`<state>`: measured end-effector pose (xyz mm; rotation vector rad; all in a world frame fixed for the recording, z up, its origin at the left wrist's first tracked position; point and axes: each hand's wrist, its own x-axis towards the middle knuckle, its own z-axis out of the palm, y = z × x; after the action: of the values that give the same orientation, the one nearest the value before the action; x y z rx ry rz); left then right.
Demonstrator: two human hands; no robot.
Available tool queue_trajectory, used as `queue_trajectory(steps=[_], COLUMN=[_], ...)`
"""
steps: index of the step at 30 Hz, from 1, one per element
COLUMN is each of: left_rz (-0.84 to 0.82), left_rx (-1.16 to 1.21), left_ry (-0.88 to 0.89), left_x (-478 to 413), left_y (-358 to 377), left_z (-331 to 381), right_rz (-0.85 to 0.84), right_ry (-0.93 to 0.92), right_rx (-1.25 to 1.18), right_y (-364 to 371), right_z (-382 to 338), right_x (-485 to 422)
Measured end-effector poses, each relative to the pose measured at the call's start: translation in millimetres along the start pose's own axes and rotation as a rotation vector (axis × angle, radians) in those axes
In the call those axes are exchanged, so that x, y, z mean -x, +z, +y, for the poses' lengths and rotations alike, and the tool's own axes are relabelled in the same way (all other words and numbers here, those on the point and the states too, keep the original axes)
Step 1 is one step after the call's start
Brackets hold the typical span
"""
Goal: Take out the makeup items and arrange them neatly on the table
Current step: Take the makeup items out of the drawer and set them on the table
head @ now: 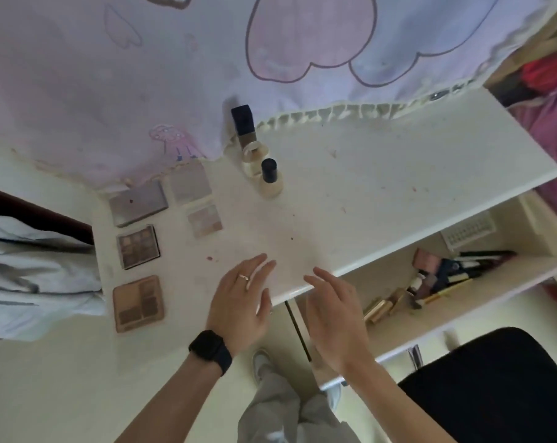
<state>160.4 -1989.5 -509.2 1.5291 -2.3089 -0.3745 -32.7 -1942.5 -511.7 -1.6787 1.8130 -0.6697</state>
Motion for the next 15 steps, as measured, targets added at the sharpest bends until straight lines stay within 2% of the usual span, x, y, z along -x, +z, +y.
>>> queue_trajectory(steps=[3,7,9,11,13,15], left_rz=[-0.087,-0.275,-0.443,-0.594,-0.698,-0.761], left_rx=[0.104,0.105,0.101,0.115,0.087,0.021], left_ry=[0.137,0.219,0.135,-0.042,-0.19,-0.237], left_x=[-7.9,-21.7,-30.3,-40.0,-49.9,-56.3], left_y=[41.8,94.6,117.9,141.7,159.7,176.1], left_z=[58.2,117.6,135.6,148.7,155.2,160.9], right_rz=[-0.007,0.016,0.005,-0.038,-0.095,-0.153], right_ry=[0.206,0.296,0.345,0.383,0.395,0.409], right_rx=[0.106,0.354,0.437,0.5,0.523,0.544], right_y=[-36.8,-75.6,-87.8,-96.2,-98.6,-97.8], right_z=[59.6,123.2,144.7,162.6,174.6,181.9], right_x=[30.0,49.5,49.3,45.8,40.3,36.6])
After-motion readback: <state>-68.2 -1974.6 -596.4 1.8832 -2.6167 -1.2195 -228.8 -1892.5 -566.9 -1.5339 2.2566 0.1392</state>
